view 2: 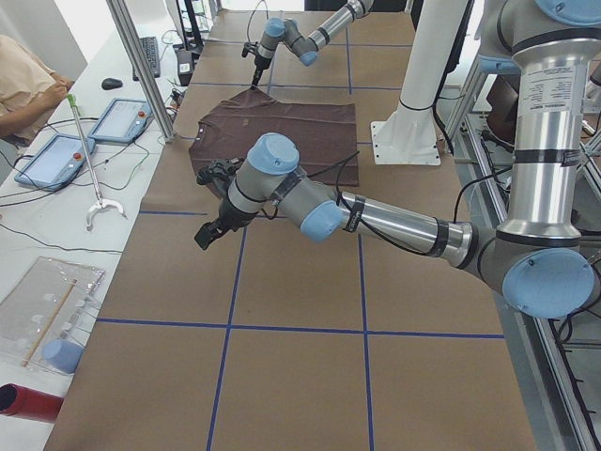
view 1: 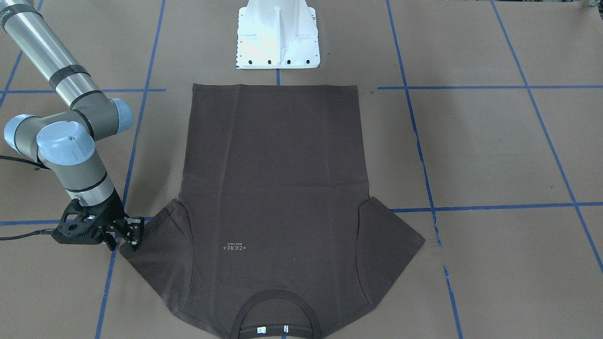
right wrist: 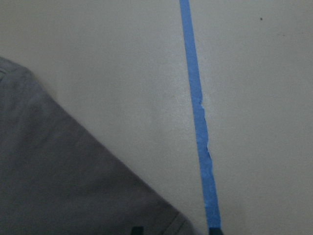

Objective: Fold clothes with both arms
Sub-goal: 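Move the right gripper to the sleeve nearest it, then fold the sleeve nearest the right gripper inward onto the shirt body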

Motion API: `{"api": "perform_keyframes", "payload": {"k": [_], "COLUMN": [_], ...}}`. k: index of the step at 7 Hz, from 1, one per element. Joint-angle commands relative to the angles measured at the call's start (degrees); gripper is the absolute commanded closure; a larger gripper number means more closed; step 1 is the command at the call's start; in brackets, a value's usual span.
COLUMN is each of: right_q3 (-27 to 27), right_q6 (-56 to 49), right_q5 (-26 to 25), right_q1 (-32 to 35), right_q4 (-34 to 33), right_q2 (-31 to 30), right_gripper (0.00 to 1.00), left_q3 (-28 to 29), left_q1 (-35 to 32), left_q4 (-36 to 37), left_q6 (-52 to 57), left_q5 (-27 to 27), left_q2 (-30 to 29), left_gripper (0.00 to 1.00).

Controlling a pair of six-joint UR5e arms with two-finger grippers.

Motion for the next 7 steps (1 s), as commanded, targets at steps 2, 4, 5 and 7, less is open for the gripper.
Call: {"api": "perform_keyframes", "payload": {"k": [2,4,5,7], "right_q3": [-0.93,-0.75,-0.32,1.69], "right_q6": [0.17,-0.17,-0.09,0.79], "right_q5": [-0.60,-0.60,-0.07,-0.42], "right_q1": [-0.28,-0.20,-0.11,-0.19], "right_q4": [0.02,-0.07,-1.03,-4.43], "right_q2": [0.75,1.88,3.64,5.66], "right_gripper": [0.73,1.00,1.00,1.00], "left_q3": [0.00,0.00,0.00,0.09], "left_q1": [-0.07,0.02,-0.07,0.02], "left_q4": [-0.09,-0.09,-0.09,-0.09], "left_q6": [0.10,0.10,0.10,0.10], "left_q5": [-0.04,-0.04,-0.04,-0.04], "left_q2": [0.09,0.18,0.18,0.18], "left_gripper": [0.00,0.00,0.00,0.00]}}
